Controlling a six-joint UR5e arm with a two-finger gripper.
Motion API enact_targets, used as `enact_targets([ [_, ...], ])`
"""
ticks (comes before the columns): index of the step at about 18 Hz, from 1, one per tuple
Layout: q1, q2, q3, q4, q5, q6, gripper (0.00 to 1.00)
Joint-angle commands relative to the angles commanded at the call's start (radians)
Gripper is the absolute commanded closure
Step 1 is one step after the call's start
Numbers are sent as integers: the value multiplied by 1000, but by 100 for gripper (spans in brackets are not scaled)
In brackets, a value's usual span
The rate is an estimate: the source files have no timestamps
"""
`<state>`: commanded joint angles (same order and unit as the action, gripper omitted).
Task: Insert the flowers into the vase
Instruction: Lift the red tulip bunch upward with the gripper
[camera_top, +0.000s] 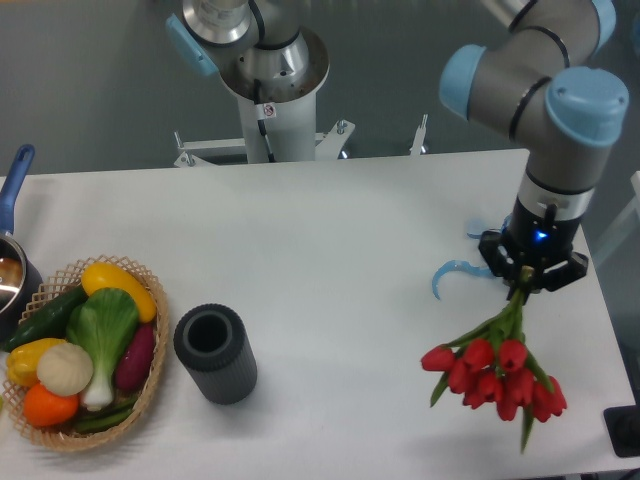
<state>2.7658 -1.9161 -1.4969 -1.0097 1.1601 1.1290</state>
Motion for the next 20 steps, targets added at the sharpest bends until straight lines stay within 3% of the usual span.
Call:
enact_targets([
  [4, 21, 38, -52, 118, -190, -27, 100],
  [9, 92, 38, -55, 121, -609, -101, 100],
  [20, 81, 40, -43, 140, -773, -121, 96],
])
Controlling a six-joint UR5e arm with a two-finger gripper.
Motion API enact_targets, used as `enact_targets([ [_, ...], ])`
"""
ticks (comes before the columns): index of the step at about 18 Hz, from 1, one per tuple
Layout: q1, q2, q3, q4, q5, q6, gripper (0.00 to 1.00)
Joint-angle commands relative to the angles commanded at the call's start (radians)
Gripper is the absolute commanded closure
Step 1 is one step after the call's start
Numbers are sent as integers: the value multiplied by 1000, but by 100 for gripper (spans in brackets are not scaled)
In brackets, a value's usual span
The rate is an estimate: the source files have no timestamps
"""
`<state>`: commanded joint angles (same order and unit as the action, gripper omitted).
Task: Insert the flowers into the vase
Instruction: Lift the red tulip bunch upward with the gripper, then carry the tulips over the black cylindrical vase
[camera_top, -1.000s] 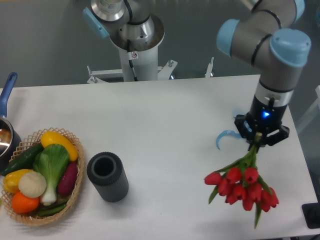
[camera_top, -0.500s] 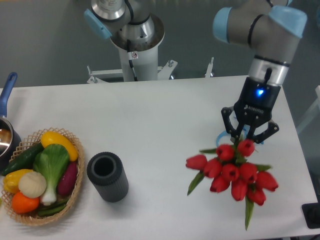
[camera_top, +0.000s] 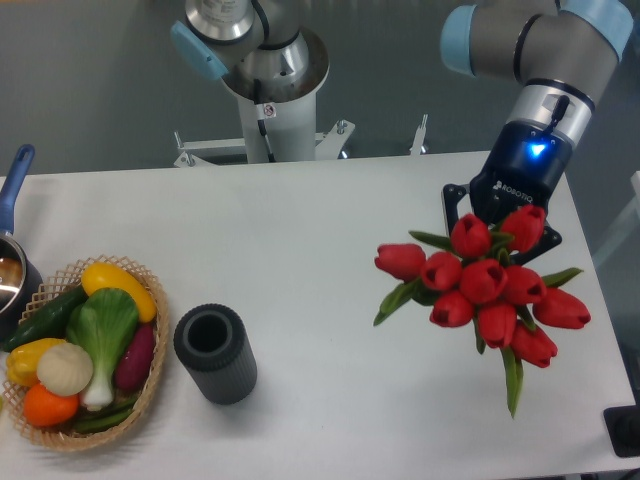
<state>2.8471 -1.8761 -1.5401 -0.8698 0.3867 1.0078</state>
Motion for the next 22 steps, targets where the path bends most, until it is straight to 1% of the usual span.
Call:
enact_targets([
  [3, -5, 0, -2, 2, -43, 2, 96],
  [7, -8, -2, -6, 3, -150, 11, 96],
  [9, -35, -2, 0, 11, -184, 18, 96],
  [13, -54, -11, -5, 17, -290, 21, 96],
  [19, -150, -38, -14, 23, -298, 51, 96],
  [22, -192, -44, -37, 29, -296, 86, 96],
])
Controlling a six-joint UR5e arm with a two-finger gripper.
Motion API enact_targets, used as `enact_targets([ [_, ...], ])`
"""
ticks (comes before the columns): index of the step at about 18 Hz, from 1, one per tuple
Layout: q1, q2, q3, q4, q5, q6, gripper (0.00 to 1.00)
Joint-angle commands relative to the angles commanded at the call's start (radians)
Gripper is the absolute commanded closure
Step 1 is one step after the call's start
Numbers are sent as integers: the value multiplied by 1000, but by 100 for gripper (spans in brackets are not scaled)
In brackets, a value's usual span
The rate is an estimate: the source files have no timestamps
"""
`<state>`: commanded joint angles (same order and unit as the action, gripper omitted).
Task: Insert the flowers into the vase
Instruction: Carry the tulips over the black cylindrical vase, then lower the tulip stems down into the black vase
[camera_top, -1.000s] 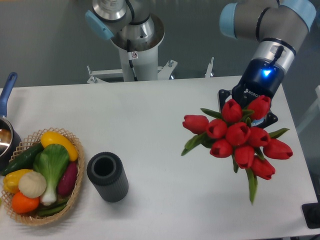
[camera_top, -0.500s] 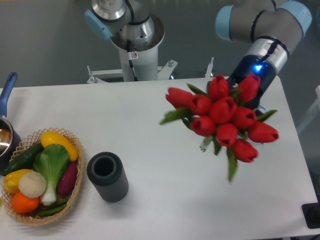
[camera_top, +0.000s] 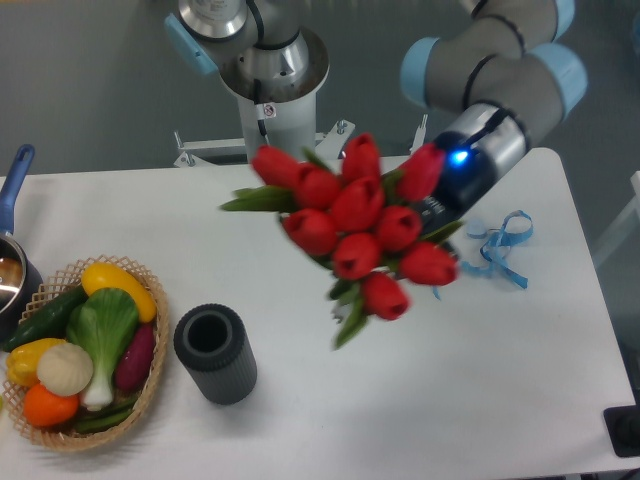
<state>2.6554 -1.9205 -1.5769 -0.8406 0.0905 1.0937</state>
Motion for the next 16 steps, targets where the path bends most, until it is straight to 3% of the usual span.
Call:
enact_targets([
  [4, -51, 0, -31, 2, 0, 2, 96],
  [8, -74, 37, -106, 3, 2, 11, 95],
  [16, -127, 11, -109, 9, 2, 41, 93],
])
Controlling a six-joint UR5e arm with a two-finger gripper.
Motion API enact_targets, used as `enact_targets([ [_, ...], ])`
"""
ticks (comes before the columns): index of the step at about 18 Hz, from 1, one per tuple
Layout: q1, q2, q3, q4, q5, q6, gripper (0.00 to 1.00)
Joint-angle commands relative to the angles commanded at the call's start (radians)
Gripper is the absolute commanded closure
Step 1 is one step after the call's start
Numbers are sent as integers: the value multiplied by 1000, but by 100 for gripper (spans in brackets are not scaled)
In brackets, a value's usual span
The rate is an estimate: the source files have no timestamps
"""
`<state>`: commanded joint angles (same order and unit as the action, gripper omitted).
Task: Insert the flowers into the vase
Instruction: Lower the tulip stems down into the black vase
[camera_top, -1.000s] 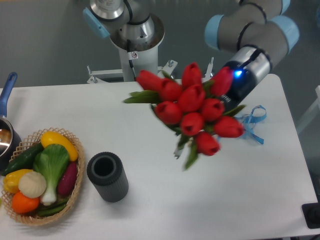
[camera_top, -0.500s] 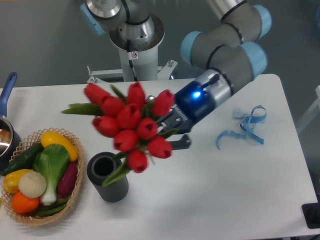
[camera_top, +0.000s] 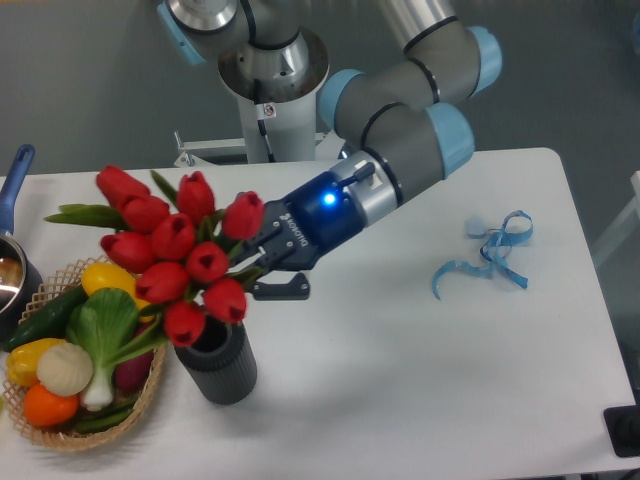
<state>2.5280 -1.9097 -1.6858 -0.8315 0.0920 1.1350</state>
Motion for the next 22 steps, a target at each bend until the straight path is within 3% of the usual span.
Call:
enact_targets([
  [5, -20, -48, -17, 0, 2, 84, 93],
  [11, -28, -49, -49, 0, 0, 104, 93],
  [22, -11, -94, -167, 0, 0, 368, 85],
])
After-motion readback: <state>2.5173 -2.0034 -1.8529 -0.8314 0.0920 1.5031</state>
